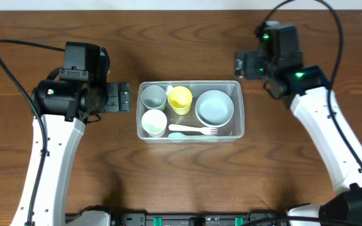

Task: Pack container

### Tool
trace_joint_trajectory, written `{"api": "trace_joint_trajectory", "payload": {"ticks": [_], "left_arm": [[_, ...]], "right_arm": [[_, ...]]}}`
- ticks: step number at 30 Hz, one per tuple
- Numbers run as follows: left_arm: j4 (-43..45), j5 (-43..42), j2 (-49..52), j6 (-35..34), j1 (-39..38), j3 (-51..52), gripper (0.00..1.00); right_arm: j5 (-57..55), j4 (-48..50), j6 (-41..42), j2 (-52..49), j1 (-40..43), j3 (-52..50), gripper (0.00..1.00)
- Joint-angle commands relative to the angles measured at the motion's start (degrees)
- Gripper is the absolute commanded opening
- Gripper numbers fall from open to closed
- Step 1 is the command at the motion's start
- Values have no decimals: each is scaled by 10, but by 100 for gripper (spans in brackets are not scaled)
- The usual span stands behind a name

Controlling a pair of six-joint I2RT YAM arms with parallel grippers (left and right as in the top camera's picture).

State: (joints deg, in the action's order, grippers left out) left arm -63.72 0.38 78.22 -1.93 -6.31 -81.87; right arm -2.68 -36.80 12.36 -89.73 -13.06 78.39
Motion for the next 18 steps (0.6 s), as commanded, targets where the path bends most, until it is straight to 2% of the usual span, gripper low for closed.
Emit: {"api": "trace_joint_trajectory", "payload": {"ticks": [1, 7, 11, 18], "left_arm": [[3, 7, 2, 26, 0, 4, 98], [25, 7, 2, 35, 1, 4, 98], [40, 7, 2, 76, 1, 4, 98], [28, -20, -39, 75, 1, 13, 98]], "right_arm": [[-6, -13, 28, 3, 39, 6, 99], [-4, -24, 116, 3, 115, 6, 99], [-4, -76, 119, 6, 150, 6, 99], [-38, -161, 106, 60, 163, 5, 99]]}}
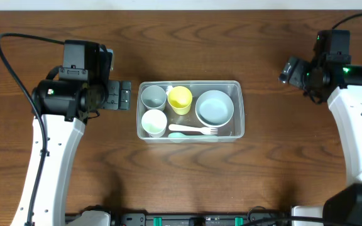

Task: Pack container

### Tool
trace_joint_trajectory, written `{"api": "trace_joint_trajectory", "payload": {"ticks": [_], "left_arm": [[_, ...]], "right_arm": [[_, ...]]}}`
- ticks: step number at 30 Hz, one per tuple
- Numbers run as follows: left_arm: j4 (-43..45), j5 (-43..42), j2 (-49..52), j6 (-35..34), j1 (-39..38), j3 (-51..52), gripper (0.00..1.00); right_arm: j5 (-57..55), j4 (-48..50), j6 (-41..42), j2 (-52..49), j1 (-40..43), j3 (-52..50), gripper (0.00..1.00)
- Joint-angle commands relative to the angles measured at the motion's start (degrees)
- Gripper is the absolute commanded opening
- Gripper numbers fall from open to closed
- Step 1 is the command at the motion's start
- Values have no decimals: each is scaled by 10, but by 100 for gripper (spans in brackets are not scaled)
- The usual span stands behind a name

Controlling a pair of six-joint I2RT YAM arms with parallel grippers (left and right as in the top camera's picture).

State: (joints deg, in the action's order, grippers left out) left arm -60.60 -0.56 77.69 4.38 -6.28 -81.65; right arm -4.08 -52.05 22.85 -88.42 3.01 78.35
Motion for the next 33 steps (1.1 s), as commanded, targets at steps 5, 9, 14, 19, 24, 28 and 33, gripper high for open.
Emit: {"api": "trace_joint_trajectory", "payload": {"ticks": [5, 9, 14, 19, 24, 28, 33], "left_arm": [[26, -21, -147, 12, 1, 74, 98], [56, -23, -262, 10, 1, 162, 98], [69, -40, -402, -35, 1, 261, 98], [68, -40, -478, -54, 1, 304, 98], [68, -40, -481, -53, 1, 310, 98], [67, -40, -481, -53, 1, 310, 98], [67, -40, -481, -53, 1, 310, 98]], "right_arm": [[-24, -22, -14, 141, -12, -28, 99], [-30, -9, 5, 242, -26, -108, 99], [-61, -1, 9, 407, -40, -252, 99], [-61, -14, 9, 572, -56, -365, 99], [-64, -14, 7, 670, -56, -425, 99], [-48, 6, 40, 680, -56, -442, 99], [-38, 0, 67, 679, -56, -444, 99]]}}
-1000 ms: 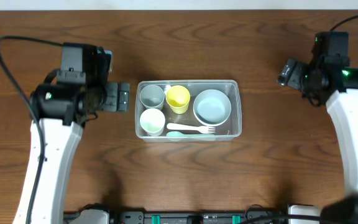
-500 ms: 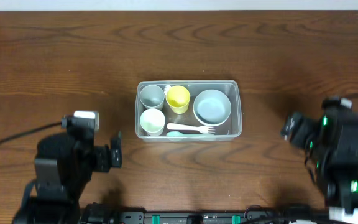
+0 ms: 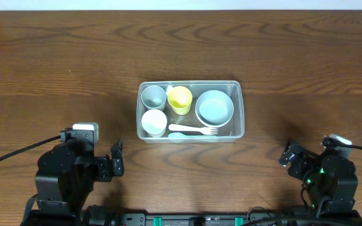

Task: Pack container

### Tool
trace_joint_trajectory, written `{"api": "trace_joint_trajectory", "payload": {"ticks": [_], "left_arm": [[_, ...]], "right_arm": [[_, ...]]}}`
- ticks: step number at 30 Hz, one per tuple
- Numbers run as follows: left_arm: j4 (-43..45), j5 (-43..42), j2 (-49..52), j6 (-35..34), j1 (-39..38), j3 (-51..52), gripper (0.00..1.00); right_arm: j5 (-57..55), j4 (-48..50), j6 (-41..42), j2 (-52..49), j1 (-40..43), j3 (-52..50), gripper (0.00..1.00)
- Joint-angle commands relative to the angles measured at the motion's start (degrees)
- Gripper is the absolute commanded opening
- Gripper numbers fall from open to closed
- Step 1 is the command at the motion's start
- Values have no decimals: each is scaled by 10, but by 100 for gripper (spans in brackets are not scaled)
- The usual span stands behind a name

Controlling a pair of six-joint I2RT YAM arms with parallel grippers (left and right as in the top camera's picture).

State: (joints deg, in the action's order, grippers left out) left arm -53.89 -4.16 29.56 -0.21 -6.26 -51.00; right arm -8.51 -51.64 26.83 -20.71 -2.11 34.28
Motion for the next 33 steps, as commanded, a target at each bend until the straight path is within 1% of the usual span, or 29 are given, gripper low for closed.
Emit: {"api": "trace_joint_trajectory", "payload": {"ticks": [1, 19, 21, 23, 26, 27, 33], "left_arm": [[0, -4, 0, -7, 1, 3, 98], [0, -4, 0, -7, 1, 3, 98], [0, -4, 0, -7, 1, 3, 98], [0, -4, 0, -7, 1, 3, 98], [0, -4, 0, -7, 1, 3, 98], [0, -4, 0, -7, 1, 3, 98], [0, -4, 0, -7, 1, 3, 98]], "right_arm": [[7, -7, 29, 2, -5, -3, 99], [2, -34, 27, 2, -5, -4, 99], [5, -9, -12, 2, -5, -6, 99], [33, 38, -88, 11, -6, -16, 99], [65, 89, -162, 38, -6, -40, 99], [72, 103, -172, 54, -6, -52, 99], [106, 181, -173, 181, -6, -148, 99]]}}
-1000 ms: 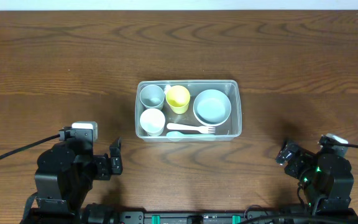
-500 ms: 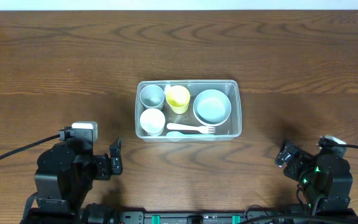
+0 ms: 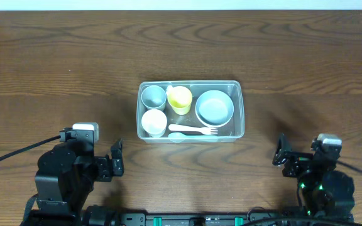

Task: Pack container

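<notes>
A clear plastic container (image 3: 239, 119) sits in the middle of the table. It holds a grey cup (image 3: 153, 96), a yellow cup (image 3: 180, 98), a white cup (image 3: 154, 122), a pale blue bowl (image 3: 215, 107) and a white fork (image 3: 193, 130) lying over a pale blue utensil (image 3: 176, 136). My left gripper (image 3: 117, 158) is drawn back near the front edge at the left, open and empty. My right gripper (image 3: 281, 152) is low at the front right, open and empty. Both are well apart from the container.
The brown wooden table (image 3: 55, 63) spreads around the container. Black cables run from both arm bases at the bottom corners. A dark rail with green connectors (image 3: 181, 220) lines the front edge.
The right gripper has shifted slightly left and up at the front right and turned a little. The left arm and the container's contents look unchanged.
Both arms were first stretched out, with a gripper beside each end of the filled container. Then the right gripper was farther right, away from the container. Later both arms were folded back at the front edge, where they stay now.
</notes>
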### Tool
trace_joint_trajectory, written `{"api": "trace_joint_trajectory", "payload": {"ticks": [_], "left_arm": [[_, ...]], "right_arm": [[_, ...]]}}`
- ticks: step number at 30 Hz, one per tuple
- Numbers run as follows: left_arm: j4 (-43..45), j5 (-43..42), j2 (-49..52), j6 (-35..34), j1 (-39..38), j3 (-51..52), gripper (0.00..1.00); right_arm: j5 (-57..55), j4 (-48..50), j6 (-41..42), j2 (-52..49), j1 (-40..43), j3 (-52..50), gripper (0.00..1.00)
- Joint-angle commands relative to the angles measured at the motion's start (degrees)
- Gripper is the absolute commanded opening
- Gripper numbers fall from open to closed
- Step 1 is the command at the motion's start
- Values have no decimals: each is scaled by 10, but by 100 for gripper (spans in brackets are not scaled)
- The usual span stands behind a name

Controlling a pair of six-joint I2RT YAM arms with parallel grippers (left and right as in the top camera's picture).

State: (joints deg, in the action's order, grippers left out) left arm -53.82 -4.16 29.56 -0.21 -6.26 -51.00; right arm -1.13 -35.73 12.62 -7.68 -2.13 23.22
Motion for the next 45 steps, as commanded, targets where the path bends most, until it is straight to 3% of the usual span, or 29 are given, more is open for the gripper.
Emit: {"api": "trace_joint_trajectory", "payload": {"ticks": [1, 17, 21, 45], "left_arm": [[0, -4, 0, -7, 1, 3, 98], [0, -4, 0, -7, 1, 3, 98], [0, -4, 0, -7, 1, 3, 98], [0, -4, 0, -7, 1, 3, 98]], "right_arm": [[36, 37, -31, 72, -5, -52, 99], [44, 365, -84, 74, -9, -231, 99], [44, 316, -84, 74, -11, -229, 99], [45, 317, -80, 74, -17, -229, 99]]}}
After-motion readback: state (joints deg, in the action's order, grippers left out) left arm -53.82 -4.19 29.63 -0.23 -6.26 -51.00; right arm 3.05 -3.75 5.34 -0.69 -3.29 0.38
